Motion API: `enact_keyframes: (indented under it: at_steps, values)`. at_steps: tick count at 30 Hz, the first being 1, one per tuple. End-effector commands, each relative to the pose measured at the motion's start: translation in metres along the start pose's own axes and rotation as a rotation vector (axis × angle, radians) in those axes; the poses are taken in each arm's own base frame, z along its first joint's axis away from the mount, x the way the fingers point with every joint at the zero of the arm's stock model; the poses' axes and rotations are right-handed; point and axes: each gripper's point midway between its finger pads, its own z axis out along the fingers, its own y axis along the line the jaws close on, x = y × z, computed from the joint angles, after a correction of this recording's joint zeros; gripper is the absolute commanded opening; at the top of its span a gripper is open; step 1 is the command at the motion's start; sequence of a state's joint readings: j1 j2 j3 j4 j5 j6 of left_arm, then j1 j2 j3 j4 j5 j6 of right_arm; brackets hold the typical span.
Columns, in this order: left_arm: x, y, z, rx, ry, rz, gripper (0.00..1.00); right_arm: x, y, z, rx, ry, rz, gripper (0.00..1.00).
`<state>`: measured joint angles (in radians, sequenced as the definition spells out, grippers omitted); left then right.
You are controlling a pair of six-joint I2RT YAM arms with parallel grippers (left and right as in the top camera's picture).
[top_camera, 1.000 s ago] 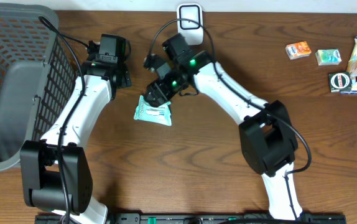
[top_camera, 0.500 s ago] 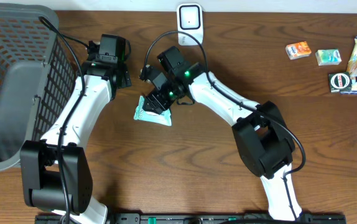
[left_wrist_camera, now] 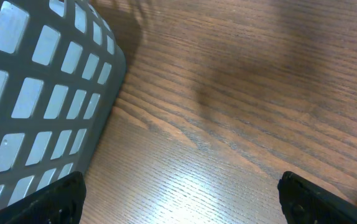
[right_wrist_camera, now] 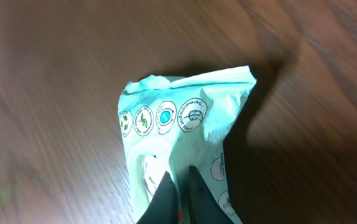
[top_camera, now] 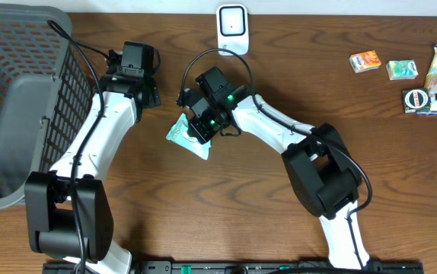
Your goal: Scan the item barcode
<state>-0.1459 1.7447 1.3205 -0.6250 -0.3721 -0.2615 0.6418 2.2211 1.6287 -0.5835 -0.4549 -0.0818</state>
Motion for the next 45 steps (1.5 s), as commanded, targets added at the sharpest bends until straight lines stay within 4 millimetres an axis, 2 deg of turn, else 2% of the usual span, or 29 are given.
enact_keyframes:
  at_steps: [1,9,12,15,17,20,22,23,24,25,26,31,36,45]
  values:
    - [-0.006,0.003,-0.004,-0.01,-0.016,-0.001,0.98,-0.007,-0.033,-0.037,0.181,-0.031,0.093,0.01]
    - [-0.006,0.003,-0.004,-0.01,-0.016,-0.001,0.98,-0.001,-0.092,-0.131,0.496,-0.087,0.272,0.01]
    - [-0.005,0.003,-0.004,-0.01,-0.015,-0.001,0.98,0.007,-0.106,-0.15,0.555,-0.084,0.301,0.01]
    - [-0.006,0.003,-0.004,-0.01,-0.016,-0.001,0.98,0.017,-0.117,-0.158,0.602,-0.059,0.325,0.01]
    - [-0.006,0.003,-0.004,-0.01,-0.016,-0.001,0.98,0.019,-0.118,-0.156,0.592,-0.05,0.333,0.02]
    - [-0.006,0.003,-0.004,-0.01,-0.016,-0.001,0.98,0.014,-0.109,-0.147,0.522,-0.062,0.326,0.02]
    - [-0.006,0.003,-0.004,-0.01,-0.016,-0.001,0.98,0.006,-0.097,-0.14,0.435,-0.088,0.318,0.22]
    - [-0.006,0.003,-0.004,-0.01,-0.016,-0.001,0.98,-0.002,-0.086,-0.135,0.352,-0.115,0.306,0.52]
    - [-0.006,0.003,-0.004,-0.01,-0.016,-0.001,0.98,-0.006,-0.08,-0.133,0.316,-0.127,0.3,0.7]
    - [-0.006,0.003,-0.004,-0.01,-0.016,-0.001,0.98,-0.01,-0.076,-0.132,0.288,-0.138,0.295,0.81]
    - [-0.006,0.003,-0.004,-0.01,-0.016,-0.001,0.98,-0.012,-0.074,-0.131,0.272,-0.145,0.291,0.84]
    - [-0.005,0.003,-0.004,-0.01,-0.015,-0.001,0.98,-0.006,-0.076,-0.122,0.266,-0.148,0.29,0.86]
    - [-0.006,0.003,-0.004,-0.01,-0.016,-0.001,0.98,-0.001,-0.071,-0.098,0.177,-0.189,0.267,0.88]
    - [-0.005,0.003,-0.004,-0.01,-0.015,-0.001,0.98,0.019,-0.066,-0.061,0.102,-0.251,0.318,0.77]
